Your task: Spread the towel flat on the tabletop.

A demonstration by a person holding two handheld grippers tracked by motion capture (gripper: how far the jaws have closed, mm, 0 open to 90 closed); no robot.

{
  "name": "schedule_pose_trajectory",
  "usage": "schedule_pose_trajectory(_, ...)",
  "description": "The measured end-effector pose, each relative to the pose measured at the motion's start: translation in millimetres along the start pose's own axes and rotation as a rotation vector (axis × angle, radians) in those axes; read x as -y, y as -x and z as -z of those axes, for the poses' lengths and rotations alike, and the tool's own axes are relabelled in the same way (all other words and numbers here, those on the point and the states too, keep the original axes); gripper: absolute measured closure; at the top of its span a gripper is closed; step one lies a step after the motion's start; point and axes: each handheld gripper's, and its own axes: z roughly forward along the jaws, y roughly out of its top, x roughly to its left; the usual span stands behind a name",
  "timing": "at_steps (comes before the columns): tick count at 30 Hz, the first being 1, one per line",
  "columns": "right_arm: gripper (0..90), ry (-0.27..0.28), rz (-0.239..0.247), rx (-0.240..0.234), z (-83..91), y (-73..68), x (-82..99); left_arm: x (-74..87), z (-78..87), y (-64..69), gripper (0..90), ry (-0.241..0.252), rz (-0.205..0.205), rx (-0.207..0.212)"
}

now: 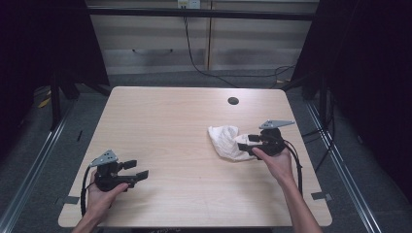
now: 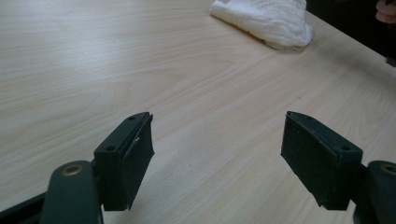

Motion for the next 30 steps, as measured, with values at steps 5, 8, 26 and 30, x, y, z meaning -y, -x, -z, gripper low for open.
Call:
schedule_pose_trajectory(5, 30.0, -0.010, -0.023, -0.048, -14.6, 8.2, -8.4, -0.5, -1.1, -0.1, 24.7, -0.009, -0.008, -0.002)
schedule_pose_trajectory(8, 31.9, -0.027, -0.013, -0.046, -24.9, 8.3, -10.8, -0.2, -0.6, -0.5, 24.1, -0.007, -0.007, -0.019)
schedule_pose_trajectory(26, 70.6, -0.165, -0.041, -0.054, -67.7, 15.8, 9.6, 1.1, -4.6, 3.1, 24.0, -0.056, -0.037, -0.009)
schedule_pose_trajectory(30, 85.4, -0.152, -0.043, -0.065, -70.7, 15.5, 14.8, 1.1, -4.8, 3.2, 23.9, -0.060, -0.036, -0.010)
